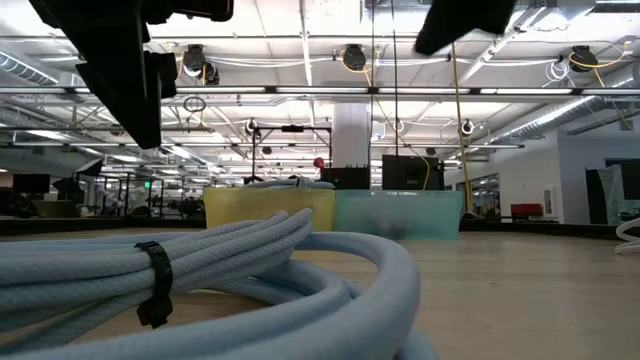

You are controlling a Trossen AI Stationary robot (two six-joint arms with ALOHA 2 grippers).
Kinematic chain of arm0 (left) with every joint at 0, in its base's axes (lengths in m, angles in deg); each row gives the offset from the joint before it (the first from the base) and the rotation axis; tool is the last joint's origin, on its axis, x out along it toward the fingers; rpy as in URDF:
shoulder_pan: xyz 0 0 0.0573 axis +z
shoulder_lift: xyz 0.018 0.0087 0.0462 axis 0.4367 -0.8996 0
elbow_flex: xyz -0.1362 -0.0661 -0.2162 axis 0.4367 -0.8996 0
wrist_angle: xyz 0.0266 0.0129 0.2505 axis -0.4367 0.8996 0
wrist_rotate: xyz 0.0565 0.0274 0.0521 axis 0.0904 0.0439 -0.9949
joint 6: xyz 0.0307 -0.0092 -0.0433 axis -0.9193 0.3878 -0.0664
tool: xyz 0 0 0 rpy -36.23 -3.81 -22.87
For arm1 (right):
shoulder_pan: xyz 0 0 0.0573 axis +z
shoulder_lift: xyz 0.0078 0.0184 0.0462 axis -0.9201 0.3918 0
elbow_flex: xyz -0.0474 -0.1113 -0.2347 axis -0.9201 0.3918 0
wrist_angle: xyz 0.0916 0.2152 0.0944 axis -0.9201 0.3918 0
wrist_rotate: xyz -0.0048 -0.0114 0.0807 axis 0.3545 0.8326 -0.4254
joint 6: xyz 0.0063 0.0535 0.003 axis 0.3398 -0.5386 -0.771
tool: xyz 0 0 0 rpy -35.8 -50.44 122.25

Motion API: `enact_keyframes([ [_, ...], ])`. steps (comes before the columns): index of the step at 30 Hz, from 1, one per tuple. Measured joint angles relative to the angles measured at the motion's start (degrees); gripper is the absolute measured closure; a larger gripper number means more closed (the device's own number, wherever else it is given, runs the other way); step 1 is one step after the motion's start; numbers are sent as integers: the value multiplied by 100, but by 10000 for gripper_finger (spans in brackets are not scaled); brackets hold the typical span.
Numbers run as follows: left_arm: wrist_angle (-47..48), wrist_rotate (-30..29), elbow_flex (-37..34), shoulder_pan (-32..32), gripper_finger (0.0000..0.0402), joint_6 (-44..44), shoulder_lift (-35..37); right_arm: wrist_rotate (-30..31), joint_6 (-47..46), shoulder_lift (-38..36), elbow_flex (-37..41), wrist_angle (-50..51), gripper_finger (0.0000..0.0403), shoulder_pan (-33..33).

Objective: Pick and place USB-C Cables
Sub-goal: Adjust the cables

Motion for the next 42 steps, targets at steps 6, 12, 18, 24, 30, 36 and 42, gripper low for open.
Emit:
enact_keyframes([
  [6, 314, -46, 2, -70, 183, 262, 0, -845, 575, 661, 0, -945, 161, -294],
  [12, 1041, -192, 2, -426, 183, 713, 0, -1695, 1767, 1092, 0, -1525, 161, -507],
  [18, 1665, -445, 2, -842, 183, 1532, 2, -2126, 3020, 1330, -2, -1577, 161, -572],
  [24, 2047, -863, 0, -1256, 183, 2627, 2, -1757, 3871, 1339, -4, -2037, 162, -580],
  [30, 2450, -1175, 0, -1715, 183, 3980, 4, -1808, 3963, 1343, -4, -2296, 194, -614],
  [36, 2191, -1369, 0, -1986, 183, 4661, 4, -2182, 3876, 1537, 9, -2413, 234, -739],
  [42, 788, -1323, 0, -1595, 183, 3718, 4, -2113, 3478, 1530, -4, -2459, 244, -773],
])
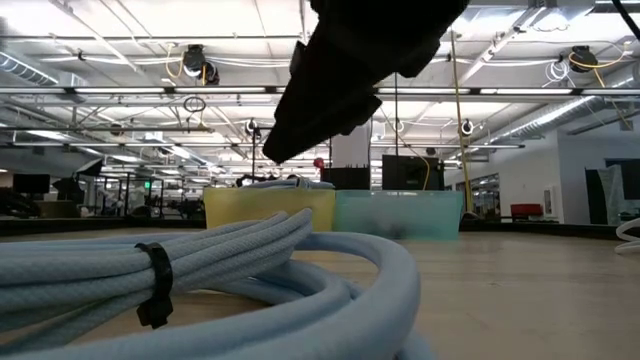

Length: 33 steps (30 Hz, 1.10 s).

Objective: Pick and place USB-C Cables
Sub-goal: Adjust the cables

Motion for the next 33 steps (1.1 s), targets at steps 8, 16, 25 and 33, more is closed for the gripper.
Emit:
enact_keyframes([
  [8, -634, 1023, -5, 957, 188, -1382, -123, 1, -708, -254, 1, 595, 235, 174],
  [16, -2538, 1685, -2, 1021, 382, -2386, -732, 1114, -1218, -836, 2, 1792, 244, 581],
  [25, -2776, 1873, -9, 1021, 400, -2479, -1476, 2358, -1804, -1406, 2, 2088, 268, 982],
  [33, -2240, 1693, 23, 1349, 400, -2923, -1540, 2569, -1957, -1505, 0, 1874, 287, 1025],
])
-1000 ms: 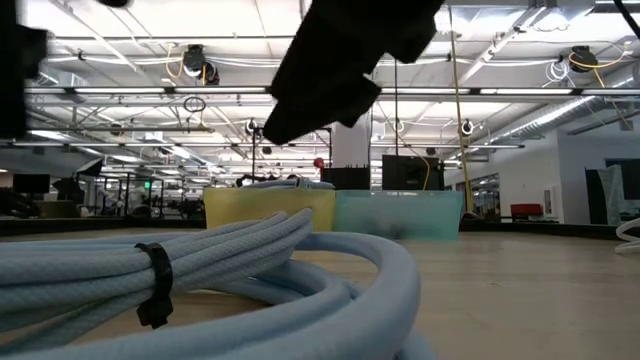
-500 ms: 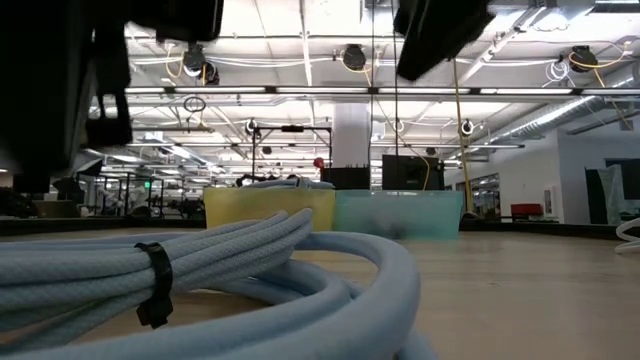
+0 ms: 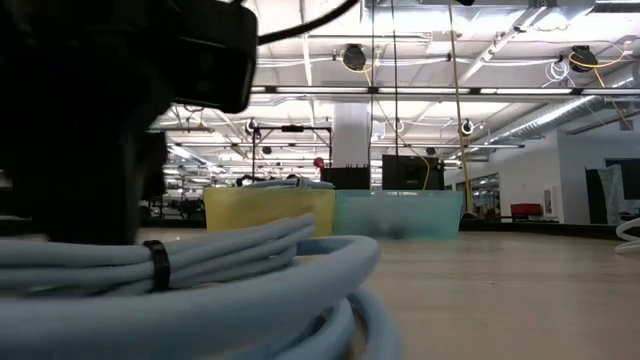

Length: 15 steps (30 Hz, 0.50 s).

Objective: Pick and place USB-C Cables
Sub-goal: Adjust the cables

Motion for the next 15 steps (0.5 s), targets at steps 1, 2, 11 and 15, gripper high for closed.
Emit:
enact_keyframes([
  [1, 113, 1, 3, 74, 400, -84, 5, 0, 0, -2, 0, -14, 289, 0],
  [2, 209, 1, 6, 148, 401, -180, 8, 0, 0, -2, 0, -28, 290, 0],
  [11, 644, 2, -3, 969, 401, -866, 4, 149, 21, -2, 2, -25, 301, -2],
  [15, 741, -46, -5, 1337, 401, -1189, 3, 282, 35, -2, 2, -25, 303, -4],
])
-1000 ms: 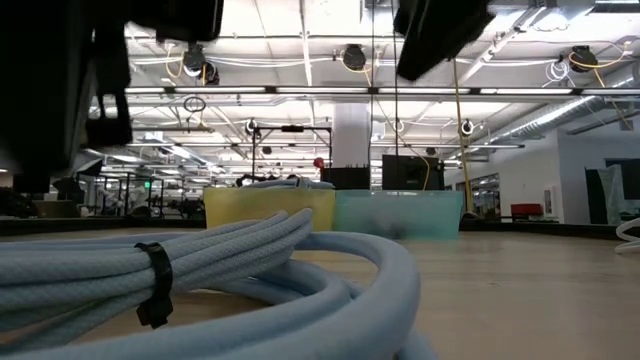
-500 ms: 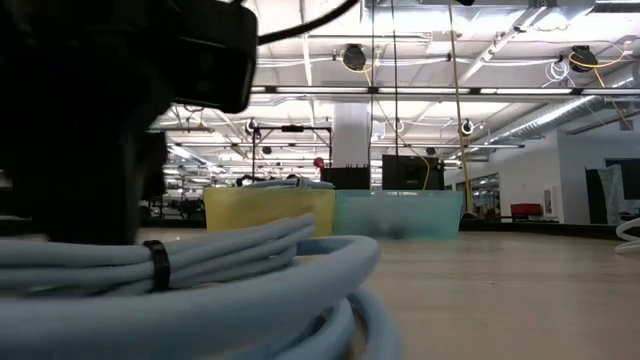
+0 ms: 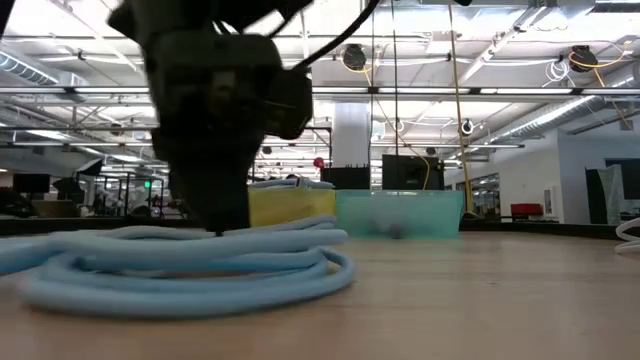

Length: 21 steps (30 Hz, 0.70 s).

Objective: Pick and place USB-C Cables
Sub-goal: Adjust the cables

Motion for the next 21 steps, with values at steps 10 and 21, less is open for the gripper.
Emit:
enact_keyframes([
  [10, 50, -200, -11, 964, 401, -542, -8, 18, 145, 0, 4, 4, 303, -13],
  [21, 153, -34, -52, 1219, 401, -840, 285, 0, 229, 0, 4, 156, 307, -15],
])
